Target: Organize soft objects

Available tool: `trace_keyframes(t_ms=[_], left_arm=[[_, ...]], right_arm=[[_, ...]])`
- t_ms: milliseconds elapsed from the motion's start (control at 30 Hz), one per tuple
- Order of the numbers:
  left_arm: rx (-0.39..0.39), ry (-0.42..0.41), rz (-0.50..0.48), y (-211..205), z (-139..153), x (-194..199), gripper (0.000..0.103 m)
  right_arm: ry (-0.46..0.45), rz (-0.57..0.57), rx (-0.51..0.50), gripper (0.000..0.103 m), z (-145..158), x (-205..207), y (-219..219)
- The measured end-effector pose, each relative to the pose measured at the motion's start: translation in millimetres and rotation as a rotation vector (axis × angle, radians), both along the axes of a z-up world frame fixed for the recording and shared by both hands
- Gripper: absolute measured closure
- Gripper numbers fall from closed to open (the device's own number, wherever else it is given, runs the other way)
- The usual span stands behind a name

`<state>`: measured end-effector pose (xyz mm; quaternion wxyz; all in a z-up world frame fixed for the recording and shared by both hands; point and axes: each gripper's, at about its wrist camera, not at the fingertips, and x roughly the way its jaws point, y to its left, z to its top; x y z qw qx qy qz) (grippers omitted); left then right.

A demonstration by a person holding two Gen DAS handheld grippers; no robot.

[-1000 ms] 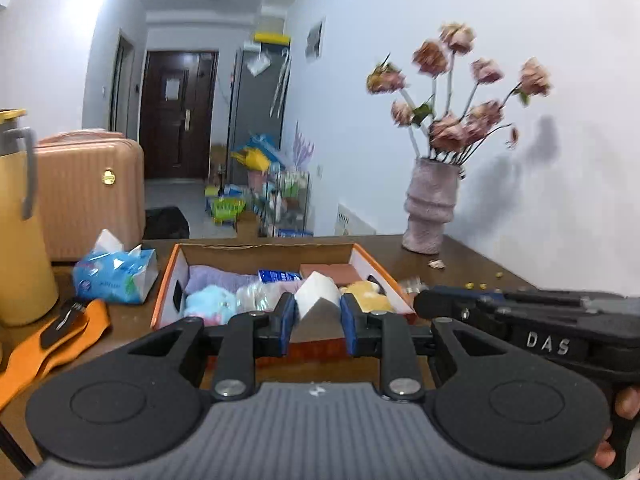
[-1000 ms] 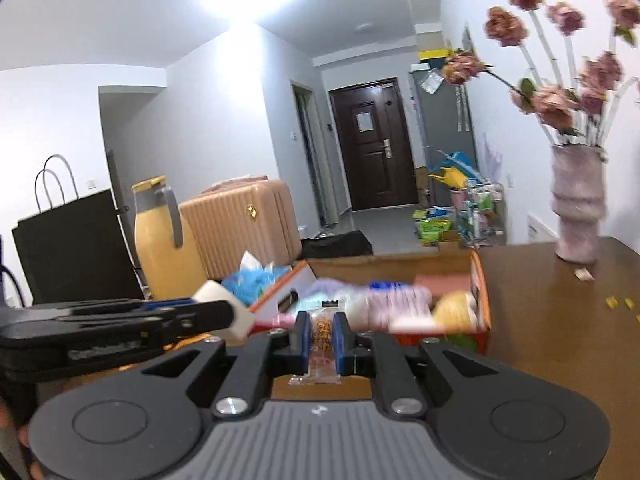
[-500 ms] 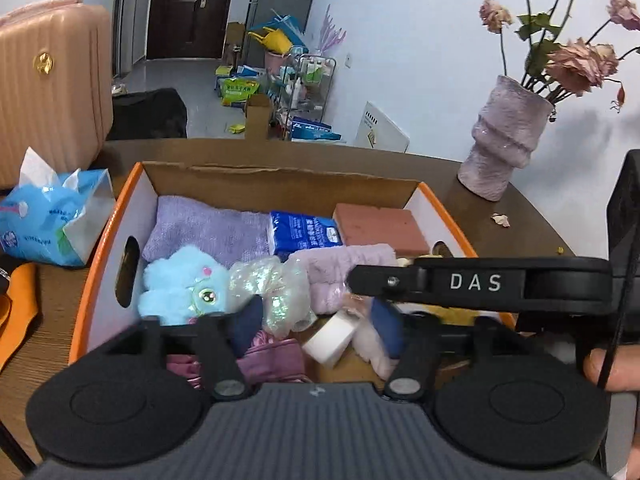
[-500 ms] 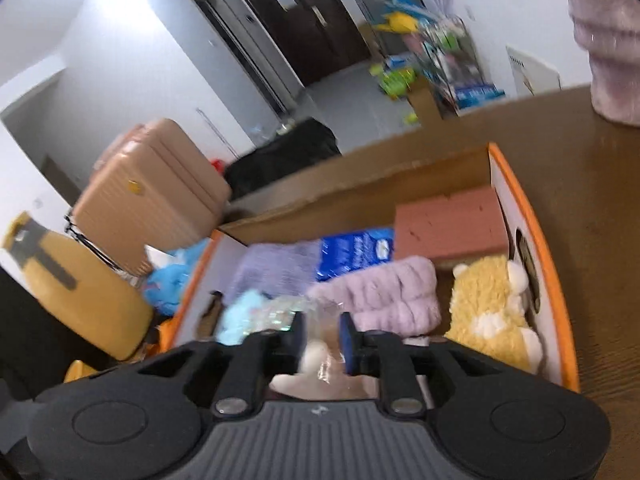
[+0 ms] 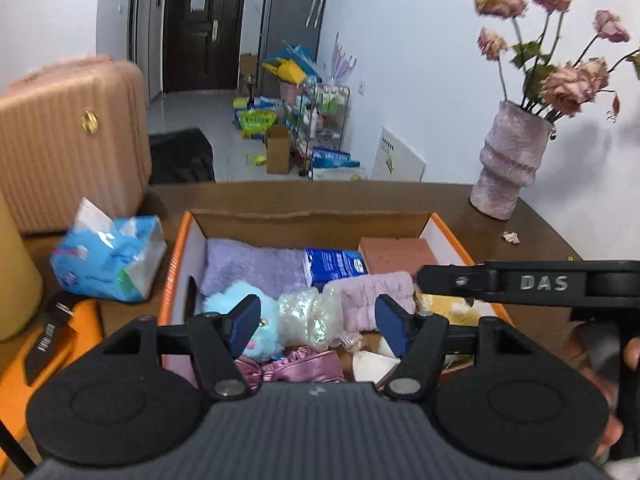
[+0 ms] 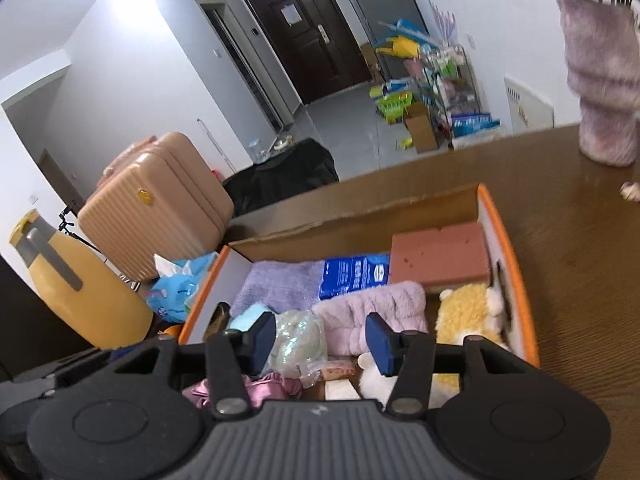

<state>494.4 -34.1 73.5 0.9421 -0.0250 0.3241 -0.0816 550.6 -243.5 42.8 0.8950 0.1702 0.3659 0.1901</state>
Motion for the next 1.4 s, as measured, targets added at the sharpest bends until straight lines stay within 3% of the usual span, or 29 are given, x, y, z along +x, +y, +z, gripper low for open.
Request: trace_keyframes(t_ms=[167,233,300,367,467,533,700,1100,1233,1400], left_arm=[[0.084,-0.117,-0.001,3,19,-41,0.015],[0.09,-0.167,0.001,6,23,-58,0.012],[0.076,-0.249,0.021,10,27,-79,0.003],[0.065,-0.351,0.047,13,26,-99,0.001],[0.055,-0.437,0.062,15,18,-122,0.0],[0.043,-0.446,0.059,17,14,-130,0.0],[0.071,-0.456,0.061,15,6,-140,0.0],[0.043,-0.496,0.029,29,-3,-187,0.0],[0.022,-0.495,0.051,37,-4,-218,0.0],[0.068,-0.461,0.12,47,-13,-288,0.0]], right_arm=[[-0.089,-0.021,-0.089,0.04,36,-38,-16],[-0.117,-0.016,-0.14,0.035,45,-54,-18],[-0.17,-0.025,-0.173,0.029,51,-74,-23],[-0.275,-0.046,-0.197,0.014,53,-97,-28],[-0.497,-0.112,-0.247,0.009,43,-137,-31],[-0.567,-0.136,-0.259,0.009,29,-155,-34],[-0.587,-0.188,-0.251,0.009,9,-177,-41],[-0.636,-0.208,-0.292,0.008,11,-220,-17],[-0.65,-0.229,-0.302,0.008,6,-252,-12],[-0.628,-0.24,-0.279,0.008,2,-314,-12]])
